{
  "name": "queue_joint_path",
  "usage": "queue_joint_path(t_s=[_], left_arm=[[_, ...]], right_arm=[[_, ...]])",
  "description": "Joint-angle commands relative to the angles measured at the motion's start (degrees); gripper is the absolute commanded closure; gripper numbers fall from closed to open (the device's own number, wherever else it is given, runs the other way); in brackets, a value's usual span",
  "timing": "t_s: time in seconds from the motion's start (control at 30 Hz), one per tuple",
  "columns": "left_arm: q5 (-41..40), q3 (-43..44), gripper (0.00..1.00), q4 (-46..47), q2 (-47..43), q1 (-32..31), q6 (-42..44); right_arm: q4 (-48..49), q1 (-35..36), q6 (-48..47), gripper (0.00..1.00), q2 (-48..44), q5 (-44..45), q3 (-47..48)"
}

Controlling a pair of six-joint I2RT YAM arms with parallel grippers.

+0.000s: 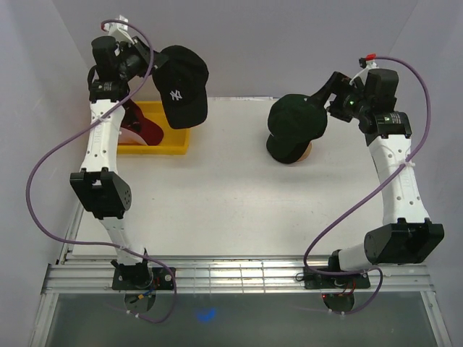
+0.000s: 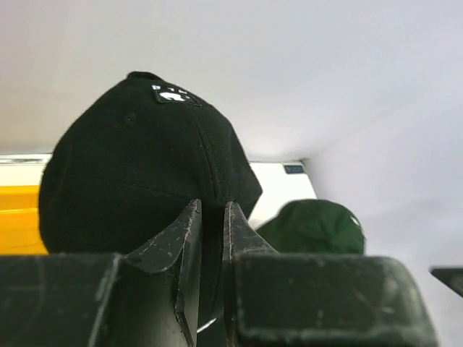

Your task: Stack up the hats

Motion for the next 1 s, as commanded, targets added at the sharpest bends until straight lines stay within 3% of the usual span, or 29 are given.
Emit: queue_joint_path(t_s=[0.0, 0.27, 0.4, 0.5, 0.97], left_arm=[[4.88, -1.38, 1.0, 4.75, -6.23, -5.08, -2.73], [1.1, 1.94, 1.0, 8.62, -3.35, -17.22, -4.57], [2.94, 3.71, 1.0, 12.57, 0.17, -22.22, -5.36], [7.07, 4.32, 1.0, 17.31, 2.98, -23.99, -7.12], [10.68, 3.63, 1.0, 27.95, 12.57, -29.36, -8.87]], right_arm=[[0.44, -2.67, 0.54, 0.16, 0.4, -3.06, 2.66], [0.35, -7.15, 1.86, 0.16, 0.14, -5.88, 3.8], [0.35, -8.21, 2.12, 0.16, -0.22, -6.67, 3.27], [0.35, -9.35, 2.38, 0.16, -0.65, -7.54, 2.75], [0.17, -11.37, 3.44, 0.16, -1.1, -8.86, 3.27]])
